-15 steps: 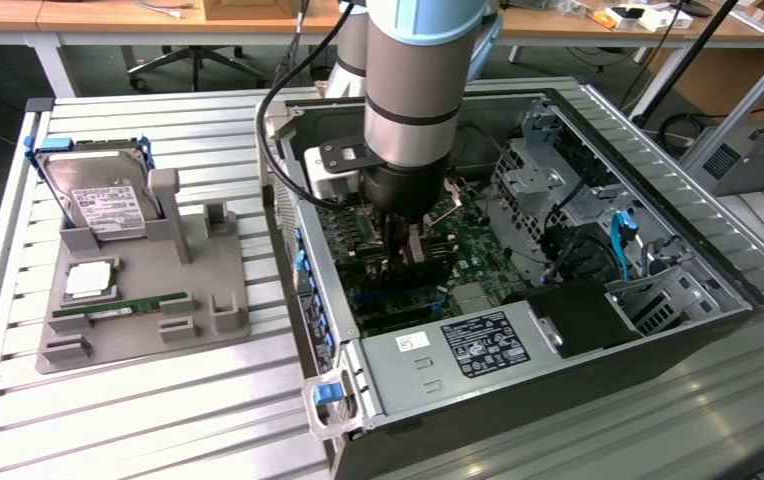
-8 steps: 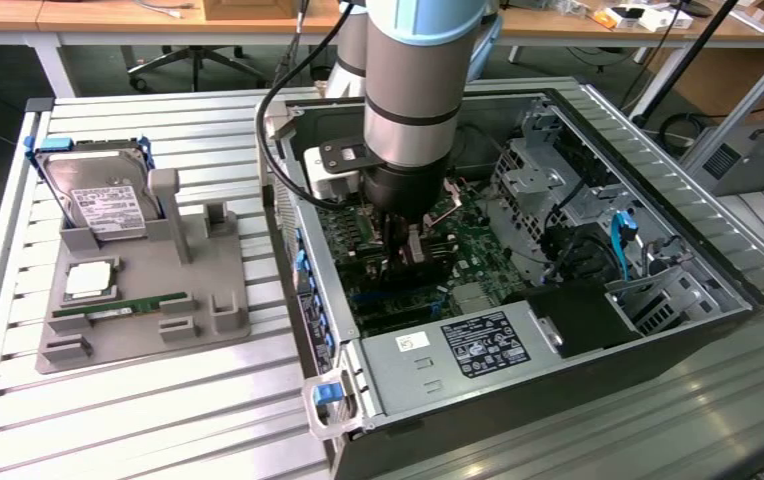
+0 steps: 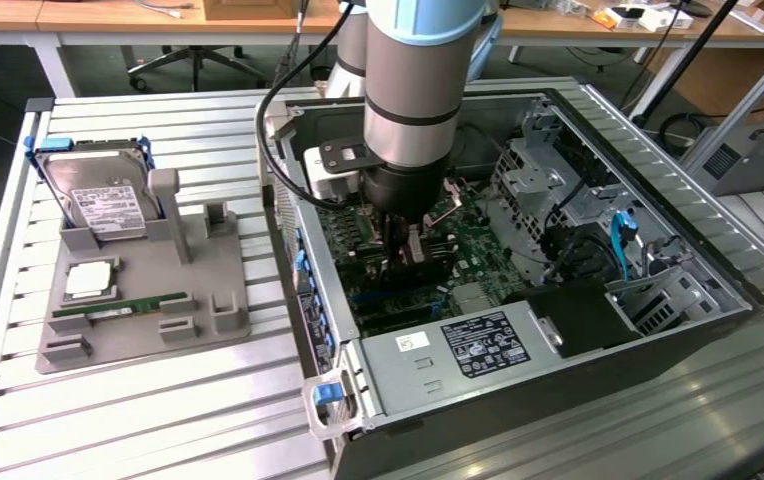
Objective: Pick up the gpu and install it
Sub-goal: 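Insert the gpu into the slot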
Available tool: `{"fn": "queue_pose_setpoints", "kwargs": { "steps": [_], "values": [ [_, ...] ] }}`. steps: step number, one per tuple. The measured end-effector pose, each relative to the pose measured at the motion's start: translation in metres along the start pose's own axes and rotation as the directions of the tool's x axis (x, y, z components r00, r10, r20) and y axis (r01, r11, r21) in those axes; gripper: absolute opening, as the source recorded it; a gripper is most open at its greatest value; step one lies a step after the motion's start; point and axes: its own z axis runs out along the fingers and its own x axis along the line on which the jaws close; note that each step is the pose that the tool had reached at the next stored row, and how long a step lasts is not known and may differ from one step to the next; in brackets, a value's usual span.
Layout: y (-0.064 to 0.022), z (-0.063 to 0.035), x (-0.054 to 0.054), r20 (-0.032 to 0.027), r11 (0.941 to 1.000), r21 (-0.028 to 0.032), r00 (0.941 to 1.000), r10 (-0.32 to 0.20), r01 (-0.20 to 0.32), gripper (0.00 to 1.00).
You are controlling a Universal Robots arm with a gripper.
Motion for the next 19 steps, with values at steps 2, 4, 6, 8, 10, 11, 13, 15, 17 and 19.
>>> {"fn": "queue_pose_setpoints", "kwargs": {
  "steps": [2,4,6,8,10,11,13,15,17,19],
  "values": [
    [-0.0001,-0.0009,0.0000,-0.0011,1.0000,0.0004,1.0000,0.000,0.000,0.27],
    [-0.0003,-0.0021,0.0000,-0.0057,1.0000,0.0005,1.0000,-0.001,0.001,0.27],
    [-0.0002,-0.0023,0.0001,-0.0072,1.0000,0.0004,1.0000,-0.003,0.003,0.27],
    [-0.0002,-0.0022,0.0001,-0.0076,1.0000,0.0005,1.0000,-0.006,0.006,0.27],
    [-0.0002,-0.0023,0.0000,-0.0076,1.0000,0.0005,0.9999,-0.009,0.009,0.27],
    [-0.0002,-0.0022,0.0000,-0.0073,0.9999,0.0006,0.9999,-0.012,0.012,0.27],
    [-0.0002,-0.0022,-0.0001,-0.0067,0.9998,0.0007,0.9998,-0.018,0.018,0.27],
    [-0.0002,-0.0023,-0.0001,-0.0065,0.9998,0.0007,0.9997,-0.022,0.022,0.27],
    [-0.0002,-0.0023,-0.0001,-0.0063,0.9997,0.0007,0.9996,-0.026,0.026,0.27],
    [-0.0002,-0.0022,-0.0001,-0.0064,0.9996,0.0008,0.9996,-0.029,0.029,0.27]
  ]
}}
